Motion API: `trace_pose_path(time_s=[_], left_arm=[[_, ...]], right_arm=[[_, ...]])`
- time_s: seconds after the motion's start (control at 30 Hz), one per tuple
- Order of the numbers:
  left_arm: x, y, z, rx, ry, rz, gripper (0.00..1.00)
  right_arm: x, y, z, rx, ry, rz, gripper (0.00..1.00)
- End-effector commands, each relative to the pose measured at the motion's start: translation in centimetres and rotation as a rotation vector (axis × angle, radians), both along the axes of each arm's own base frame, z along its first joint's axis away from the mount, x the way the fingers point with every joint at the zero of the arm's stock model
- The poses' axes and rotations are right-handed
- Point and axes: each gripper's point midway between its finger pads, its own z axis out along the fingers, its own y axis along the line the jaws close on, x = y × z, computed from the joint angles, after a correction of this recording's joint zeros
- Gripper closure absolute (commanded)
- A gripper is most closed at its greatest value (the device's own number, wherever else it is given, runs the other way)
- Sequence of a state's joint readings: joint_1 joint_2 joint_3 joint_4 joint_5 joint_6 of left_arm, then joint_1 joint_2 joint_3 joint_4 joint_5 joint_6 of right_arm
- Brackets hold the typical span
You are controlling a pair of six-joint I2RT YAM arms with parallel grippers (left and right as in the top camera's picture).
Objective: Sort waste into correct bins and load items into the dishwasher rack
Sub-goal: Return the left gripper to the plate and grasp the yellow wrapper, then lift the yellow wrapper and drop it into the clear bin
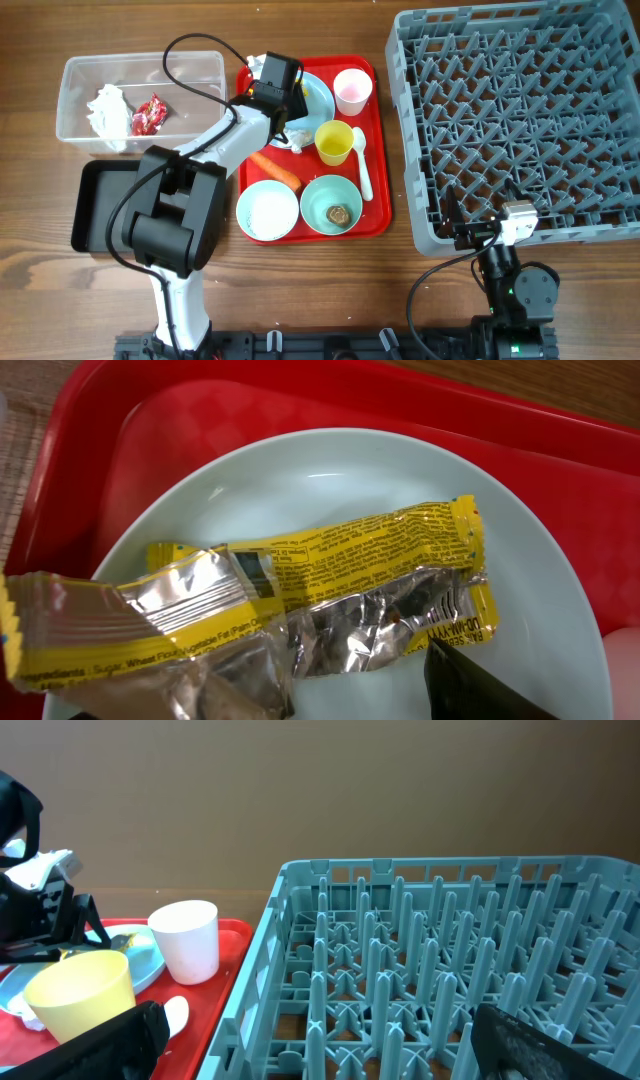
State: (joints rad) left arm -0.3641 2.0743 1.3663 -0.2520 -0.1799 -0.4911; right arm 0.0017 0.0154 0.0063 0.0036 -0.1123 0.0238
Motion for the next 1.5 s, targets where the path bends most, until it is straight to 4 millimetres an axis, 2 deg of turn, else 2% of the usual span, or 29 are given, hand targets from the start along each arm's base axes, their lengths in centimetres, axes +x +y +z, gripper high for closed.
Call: trace_pose_path(time_s=[0.0, 0.13, 0.27, 0.47, 0.57, 0.67, 0.8, 1.0, 1.07, 1.17, 1.2, 1.23, 1.37, 1.47], left_arm=[[0.5, 0.7, 0.7, 0.050, -0.029, -0.005, 0.33], [0.6, 0.6, 0.7, 0.049, -0.032, -0.005, 0.35], [1.1, 0.5, 1.1, 0.041, -0.057, -0.006, 0.48], [1.2, 0.8, 1.1, 0.056, -0.066, 0.006, 0.59], [1.3, 1.3, 1.2, 0.082, -0.075, 0.027, 0.70], [1.4, 1.4, 1.2, 0.085, -0.076, 0.029, 0.76], [1.4, 1.4, 1.2, 0.085, -0.077, 0.029, 0.95], [1.5, 1.3, 1.5, 0.081, -0.086, 0.029, 0.96], [1.7, 1.3, 3.0, 0.070, -0.113, 0.031, 0.96], [1.9, 1.2, 6.7, 0.043, -0.181, 0.035, 0.96], [1.9, 1.2, 8.8, 0.028, -0.219, 0.038, 0.96], [1.5, 1.4, 11.8, 0.010, -0.264, 0.041, 0.96], [-0.3, 2.4, 18.5, -0.024, -0.354, 0.054, 0.96], [-1.6, 5.0, 23.1, -0.044, -0.429, 0.102, 0.96]], right_arm=[[-0.1, 0.2, 0.2, -0.009, -0.011, 0.014, 0.00], [-0.1, 0.2, 0.2, -0.009, -0.011, 0.014, 0.00], [-0.1, 0.2, 0.2, -0.009, -0.011, 0.014, 0.00], [-0.1, 0.2, 0.2, -0.009, -0.011, 0.014, 0.00], [-0.1, 0.2, 0.2, -0.009, -0.011, 0.014, 0.00], [-0.1, 0.2, 0.2, -0.009, -0.011, 0.014, 0.00], [-0.1, 0.2, 0.2, -0.009, -0.011, 0.014, 0.00], [-0.1, 0.2, 0.2, -0.008, -0.011, 0.014, 0.00], [-0.1, 0.2, 0.2, -0.008, -0.011, 0.014, 0.00], [-0.1, 0.2, 0.2, -0.009, -0.011, 0.014, 0.00], [-0.1, 0.2, 0.2, -0.009, -0.011, 0.014, 0.00], [-0.1, 0.2, 0.2, -0.009, -0.011, 0.014, 0.00], [-0.1, 0.2, 0.2, -0.009, -0.011, 0.014, 0.00], [-0.1, 0.2, 0.2, -0.009, -0.011, 0.014, 0.00]])
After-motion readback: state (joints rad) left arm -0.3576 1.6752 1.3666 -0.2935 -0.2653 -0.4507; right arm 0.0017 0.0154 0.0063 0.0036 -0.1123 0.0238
